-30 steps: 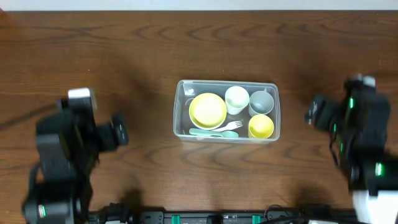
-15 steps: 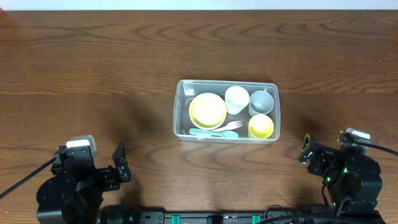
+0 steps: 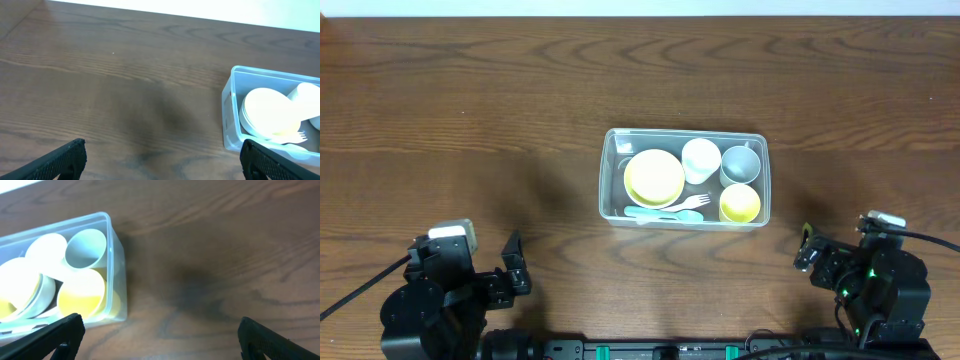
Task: Pack container
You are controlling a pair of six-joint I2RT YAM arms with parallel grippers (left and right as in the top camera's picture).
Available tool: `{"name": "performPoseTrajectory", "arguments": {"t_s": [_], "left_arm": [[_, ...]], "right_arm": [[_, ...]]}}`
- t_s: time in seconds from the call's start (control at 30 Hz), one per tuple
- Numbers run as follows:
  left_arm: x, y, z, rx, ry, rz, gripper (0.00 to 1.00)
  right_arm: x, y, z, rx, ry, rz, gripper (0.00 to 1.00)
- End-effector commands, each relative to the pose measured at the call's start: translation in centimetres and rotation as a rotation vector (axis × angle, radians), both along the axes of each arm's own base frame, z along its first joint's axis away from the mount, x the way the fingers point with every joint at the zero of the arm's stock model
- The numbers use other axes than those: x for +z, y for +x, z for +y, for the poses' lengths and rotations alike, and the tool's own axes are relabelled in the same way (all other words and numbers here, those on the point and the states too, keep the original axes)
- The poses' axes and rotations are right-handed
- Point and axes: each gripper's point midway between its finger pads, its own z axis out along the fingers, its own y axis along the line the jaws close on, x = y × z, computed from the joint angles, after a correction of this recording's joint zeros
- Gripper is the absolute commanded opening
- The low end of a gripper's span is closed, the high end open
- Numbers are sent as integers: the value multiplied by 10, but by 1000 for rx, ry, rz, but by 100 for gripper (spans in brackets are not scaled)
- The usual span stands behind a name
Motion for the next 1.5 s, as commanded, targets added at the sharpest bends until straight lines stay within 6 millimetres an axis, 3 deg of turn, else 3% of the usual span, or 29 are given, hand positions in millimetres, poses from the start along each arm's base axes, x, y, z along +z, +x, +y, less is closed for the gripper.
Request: {"name": "performPoseTrajectory", "arguments": {"t_s": [0.0,0.23,0.53,0.87,1.03,1.33,1.47], "left_arm": [[-2,0,-2,-4,-16,5,98],[-2,0,-2,-4,-16,5,98],[-2,0,-2,-4,-16,5,98],[-2,0,-2,-4,-16,5,98],[-2,0,-2,-4,-16,5,98],[-2,0,-2,-4,-16,5,98],[-2,0,-2,-4,-16,5,98]], "right_arm": [[-4,-2,2,0,18,13,99],[-4,-3,-5,-16,-26,1,99],[18,12,15,178,-153,-379,99],[35,49,20,207,-263,-699,99],[19,59,19,192,-278,-765,99],[-25,59,17,199,-253,-585,99],[-24,60,17,199,-254,-588,99]]}}
